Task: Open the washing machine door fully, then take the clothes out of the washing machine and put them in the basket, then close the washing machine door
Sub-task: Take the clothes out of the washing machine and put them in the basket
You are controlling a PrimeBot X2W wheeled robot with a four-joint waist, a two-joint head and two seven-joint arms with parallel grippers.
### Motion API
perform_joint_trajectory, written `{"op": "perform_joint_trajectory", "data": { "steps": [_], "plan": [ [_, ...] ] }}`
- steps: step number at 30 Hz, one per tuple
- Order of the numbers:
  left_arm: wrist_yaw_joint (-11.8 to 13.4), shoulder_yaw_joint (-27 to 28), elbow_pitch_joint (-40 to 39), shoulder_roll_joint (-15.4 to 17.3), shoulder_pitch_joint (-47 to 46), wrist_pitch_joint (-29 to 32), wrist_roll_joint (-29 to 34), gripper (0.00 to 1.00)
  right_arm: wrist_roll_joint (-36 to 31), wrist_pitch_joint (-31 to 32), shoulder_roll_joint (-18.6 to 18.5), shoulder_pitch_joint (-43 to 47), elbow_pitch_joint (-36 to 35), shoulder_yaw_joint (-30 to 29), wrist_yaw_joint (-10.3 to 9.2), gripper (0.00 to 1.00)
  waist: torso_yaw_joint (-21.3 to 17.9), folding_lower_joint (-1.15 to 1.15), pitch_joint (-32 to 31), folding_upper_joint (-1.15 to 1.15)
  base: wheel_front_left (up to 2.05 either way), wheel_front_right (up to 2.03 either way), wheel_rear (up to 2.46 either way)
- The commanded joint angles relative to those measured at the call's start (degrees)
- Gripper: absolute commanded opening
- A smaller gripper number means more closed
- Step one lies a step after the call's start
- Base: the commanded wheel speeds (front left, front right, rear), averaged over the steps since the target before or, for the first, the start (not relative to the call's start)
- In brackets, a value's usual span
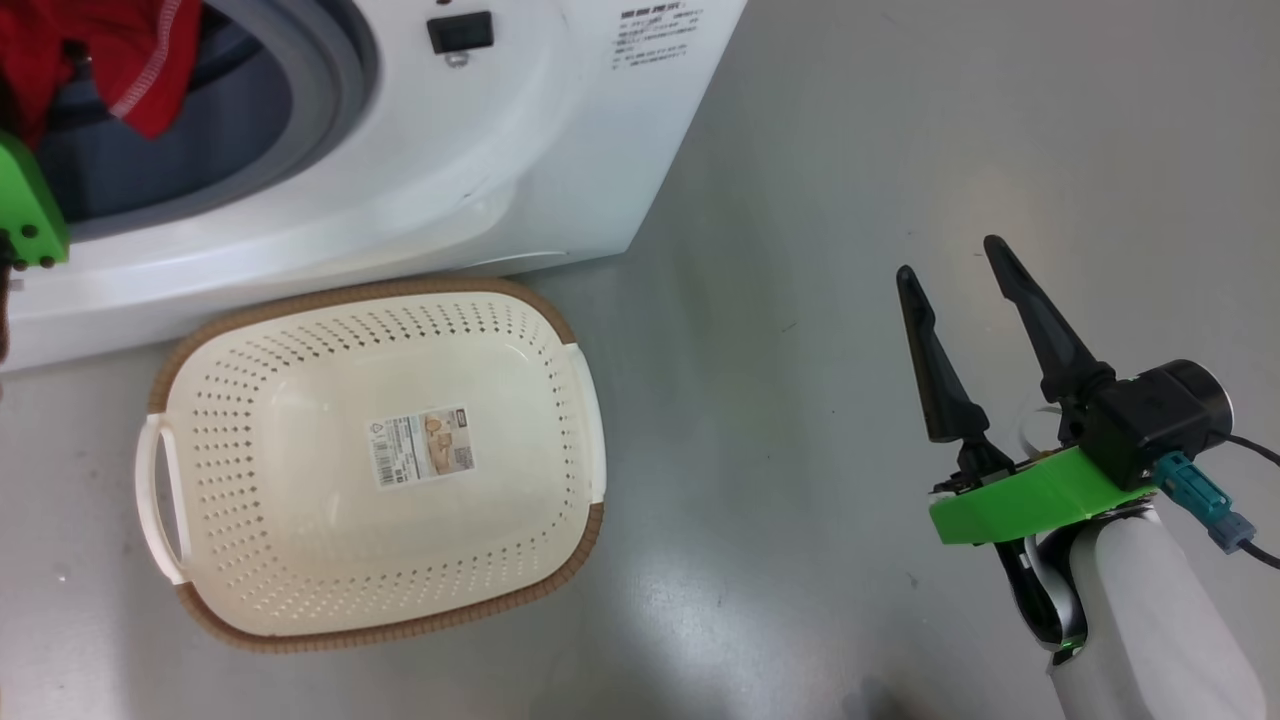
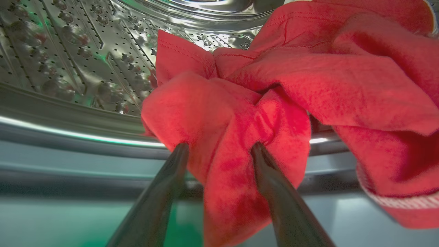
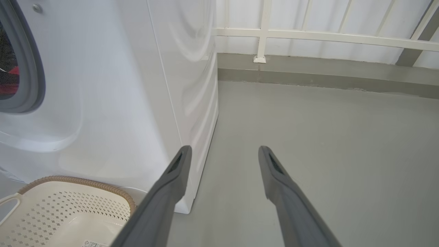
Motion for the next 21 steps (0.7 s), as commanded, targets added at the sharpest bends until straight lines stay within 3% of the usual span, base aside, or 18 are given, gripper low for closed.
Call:
{"op": "perform_joint_trajectory", "data": {
  "steps": [1, 21],
  "plan": [
    [0.1, 0.4, -0.9, 3.6, -0.2, -0.3, 0.4, 0.00, 0.4, -0.4, 0.0, -0.1, -1.3, 1.3, 0.36, 1.00, 0.1, 0.00, -0.2, 0.00, 0.00, 0.00, 0.00],
    [-0.2, -2.8, -1.4, 3.5, 4.8, -10.9, 1.6, 0.00, 2.7, -0.4, 0.0, 1.0, 0.3, 2.3, 0.36, 1.00, 0.5, 0.00, -5.0, 0.00, 0.00, 0.00, 0.00]
  ]
}}
